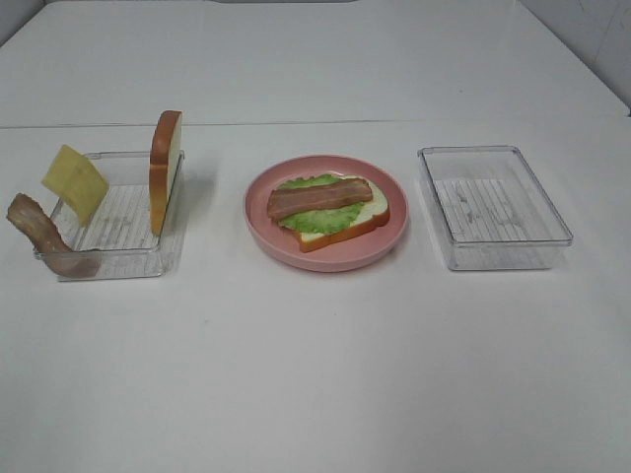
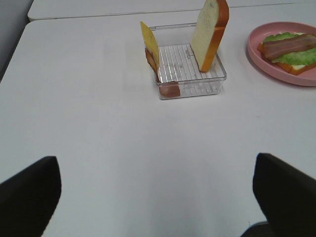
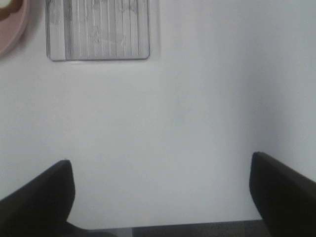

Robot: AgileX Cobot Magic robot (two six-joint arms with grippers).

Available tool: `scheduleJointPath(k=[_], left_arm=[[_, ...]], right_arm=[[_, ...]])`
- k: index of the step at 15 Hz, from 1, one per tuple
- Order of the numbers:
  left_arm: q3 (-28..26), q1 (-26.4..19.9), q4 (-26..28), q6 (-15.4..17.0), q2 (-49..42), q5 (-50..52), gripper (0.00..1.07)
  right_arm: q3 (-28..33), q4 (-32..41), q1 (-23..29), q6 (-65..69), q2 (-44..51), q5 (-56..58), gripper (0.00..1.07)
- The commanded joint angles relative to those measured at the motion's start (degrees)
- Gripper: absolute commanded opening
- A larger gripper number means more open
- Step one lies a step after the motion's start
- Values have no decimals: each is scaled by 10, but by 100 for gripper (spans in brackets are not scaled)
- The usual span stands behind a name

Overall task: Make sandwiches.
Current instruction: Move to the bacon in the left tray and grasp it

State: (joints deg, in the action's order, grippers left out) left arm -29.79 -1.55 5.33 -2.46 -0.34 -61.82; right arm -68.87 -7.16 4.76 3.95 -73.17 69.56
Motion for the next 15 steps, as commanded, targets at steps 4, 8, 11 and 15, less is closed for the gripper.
scheduleJointPath(k=[4, 8, 11, 15], left_arm=[[2, -2, 4, 2, -7, 2, 100], [2, -2, 4, 2, -7, 2, 100], [2, -2, 4, 2, -7, 2, 100], [2, -2, 4, 2, -7, 2, 100]], right_arm=[[194, 3, -3, 19, 182, -29, 92], [309, -9, -3, 21, 343, -42, 92], [364, -10, -3, 24, 468, -40, 91], [412, -9, -3, 19, 619, -41, 91]])
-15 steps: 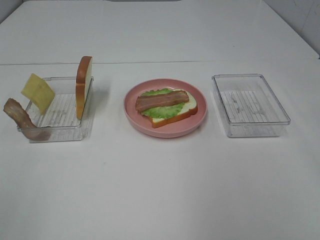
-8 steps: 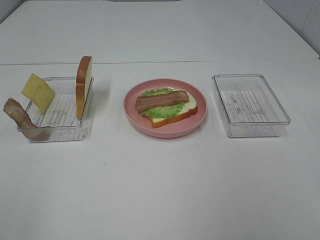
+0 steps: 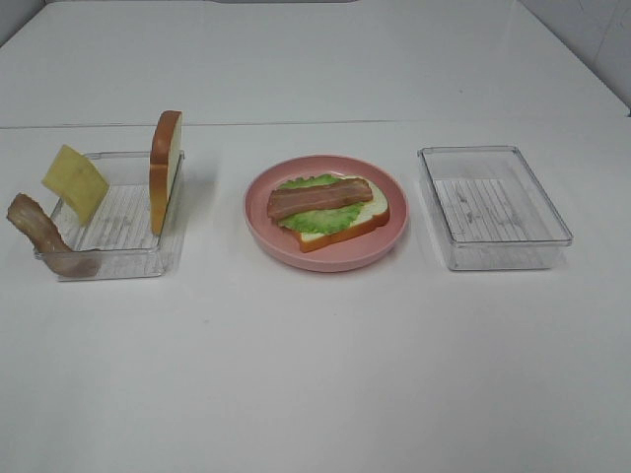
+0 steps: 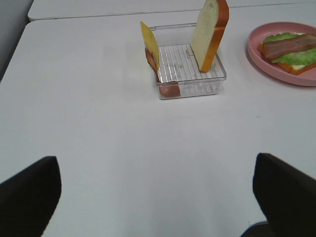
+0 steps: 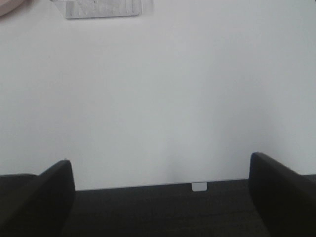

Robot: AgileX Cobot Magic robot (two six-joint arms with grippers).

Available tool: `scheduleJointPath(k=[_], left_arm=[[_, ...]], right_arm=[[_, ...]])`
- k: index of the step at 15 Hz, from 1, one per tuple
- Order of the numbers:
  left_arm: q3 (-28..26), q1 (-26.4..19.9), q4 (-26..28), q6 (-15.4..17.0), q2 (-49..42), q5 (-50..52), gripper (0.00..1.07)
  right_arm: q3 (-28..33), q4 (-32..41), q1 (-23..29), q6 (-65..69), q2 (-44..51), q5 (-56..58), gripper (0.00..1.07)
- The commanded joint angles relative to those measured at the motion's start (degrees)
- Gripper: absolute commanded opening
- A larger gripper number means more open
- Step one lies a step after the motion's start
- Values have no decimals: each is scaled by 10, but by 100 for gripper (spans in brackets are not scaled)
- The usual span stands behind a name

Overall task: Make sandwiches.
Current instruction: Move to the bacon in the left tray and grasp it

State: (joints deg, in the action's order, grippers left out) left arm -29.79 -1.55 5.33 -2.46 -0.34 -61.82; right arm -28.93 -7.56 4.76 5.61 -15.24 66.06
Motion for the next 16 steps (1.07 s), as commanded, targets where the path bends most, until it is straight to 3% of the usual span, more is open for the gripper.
scheduleJointPath(k=[1, 3, 7, 16], left_arm=[[2, -2, 4, 2, -7, 2, 100], [2, -2, 4, 2, -7, 2, 100], [2, -2, 4, 2, -7, 2, 100], [2, -2, 4, 3, -7, 2, 100]], right_arm=[[22, -5, -3, 2, 62, -14, 91], [29, 17, -3, 2, 95, -29, 91], [32, 52, -57, -40, 141, -32, 91], [32, 52, -56, -37, 173, -32, 91]])
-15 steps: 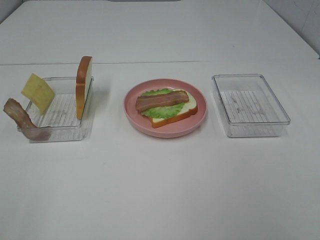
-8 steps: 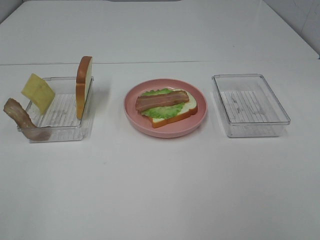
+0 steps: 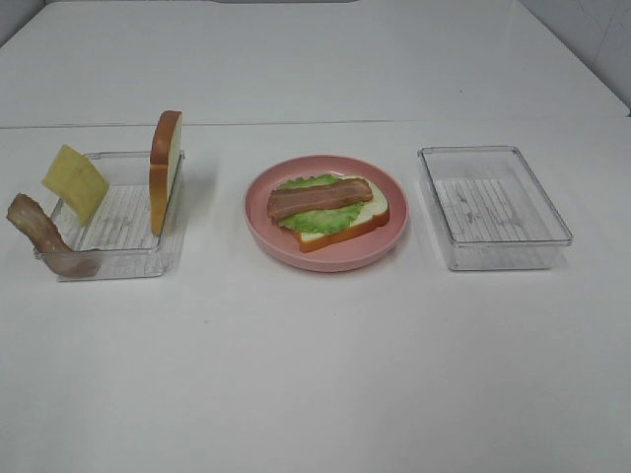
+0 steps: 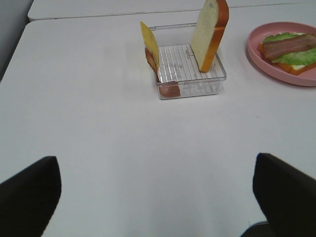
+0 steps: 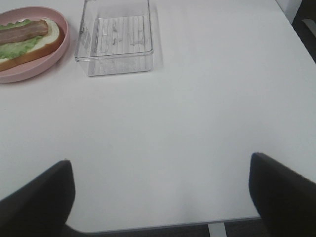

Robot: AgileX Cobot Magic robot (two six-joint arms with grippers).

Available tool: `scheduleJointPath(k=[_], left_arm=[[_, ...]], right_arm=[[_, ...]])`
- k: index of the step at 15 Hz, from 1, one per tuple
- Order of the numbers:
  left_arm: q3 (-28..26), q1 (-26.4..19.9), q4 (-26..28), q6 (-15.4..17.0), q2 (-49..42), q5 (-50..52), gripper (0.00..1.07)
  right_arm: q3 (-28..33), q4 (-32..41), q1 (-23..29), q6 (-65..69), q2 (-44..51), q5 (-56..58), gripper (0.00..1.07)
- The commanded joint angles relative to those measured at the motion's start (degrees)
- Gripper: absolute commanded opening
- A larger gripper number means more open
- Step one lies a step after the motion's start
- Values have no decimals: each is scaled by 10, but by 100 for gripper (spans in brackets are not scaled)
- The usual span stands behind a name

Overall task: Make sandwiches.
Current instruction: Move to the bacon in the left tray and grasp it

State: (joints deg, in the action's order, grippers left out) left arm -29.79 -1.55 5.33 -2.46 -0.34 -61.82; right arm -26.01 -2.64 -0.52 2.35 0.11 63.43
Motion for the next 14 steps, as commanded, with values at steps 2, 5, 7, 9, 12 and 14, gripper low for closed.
scheduleJointPath(k=[2, 5, 7, 9, 12, 14], left_arm=[[2, -2, 4, 3, -7, 2, 100], [2, -2, 4, 3, -7, 2, 100], [2, -2, 4, 3, -7, 2, 100], [2, -2, 4, 3, -7, 2, 100], [2, -2, 4, 3, -7, 2, 100], [2, -2, 4, 3, -7, 2, 100]], right_arm=[[2, 3, -3, -4, 19, -5, 91], [2, 3, -3, -4, 19, -5, 91], [2, 3, -3, -4, 19, -5, 91], [2, 3, -3, -4, 19, -5, 91], [2, 3, -3, -4, 19, -5, 91], [2, 3, -3, -4, 19, -5, 91]])
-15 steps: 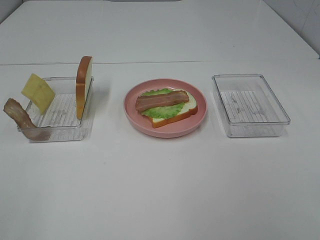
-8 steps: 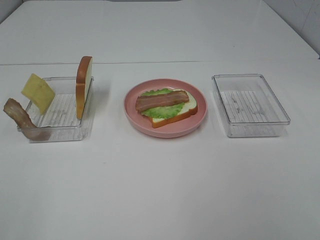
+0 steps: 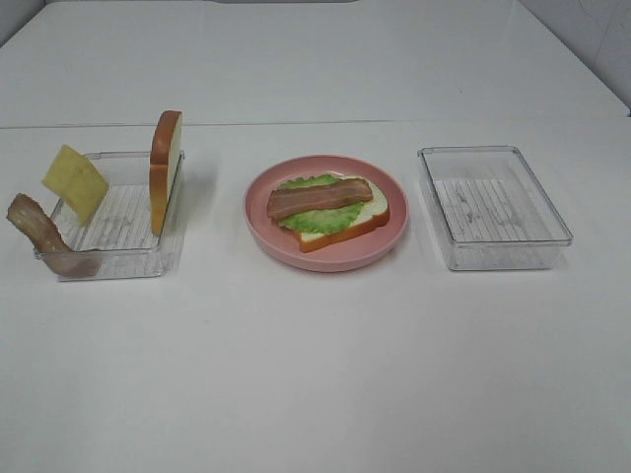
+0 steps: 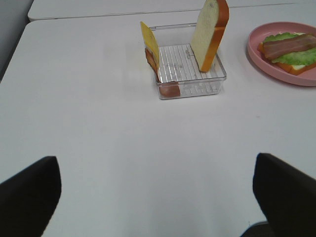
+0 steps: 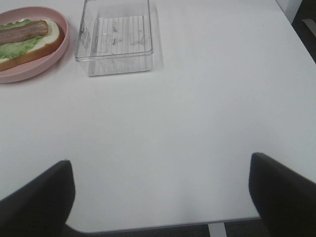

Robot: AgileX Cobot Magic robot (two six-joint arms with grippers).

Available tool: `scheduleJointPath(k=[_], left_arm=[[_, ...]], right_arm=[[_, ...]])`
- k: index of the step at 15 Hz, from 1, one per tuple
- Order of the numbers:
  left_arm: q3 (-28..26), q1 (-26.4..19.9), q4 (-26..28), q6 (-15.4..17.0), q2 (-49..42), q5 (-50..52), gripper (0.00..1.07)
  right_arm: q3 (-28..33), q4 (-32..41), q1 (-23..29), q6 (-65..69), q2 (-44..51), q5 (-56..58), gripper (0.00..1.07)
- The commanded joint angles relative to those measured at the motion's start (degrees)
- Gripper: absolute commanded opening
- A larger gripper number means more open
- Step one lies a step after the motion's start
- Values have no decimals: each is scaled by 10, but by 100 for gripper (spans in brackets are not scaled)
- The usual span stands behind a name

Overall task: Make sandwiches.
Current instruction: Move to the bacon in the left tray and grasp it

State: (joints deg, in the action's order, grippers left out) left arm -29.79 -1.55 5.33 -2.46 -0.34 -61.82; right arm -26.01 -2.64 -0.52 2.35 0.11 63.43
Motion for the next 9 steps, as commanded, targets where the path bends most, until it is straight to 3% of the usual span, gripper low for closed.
scheduleJointPath(k=[1, 9], left_arm=[[2, -2, 4, 3, -7, 2, 100], [2, -2, 6, 3, -1, 2, 100]], right_arm=[[2, 3, -3, -4, 19, -5, 91], [2, 3, -3, -4, 19, -5, 91]])
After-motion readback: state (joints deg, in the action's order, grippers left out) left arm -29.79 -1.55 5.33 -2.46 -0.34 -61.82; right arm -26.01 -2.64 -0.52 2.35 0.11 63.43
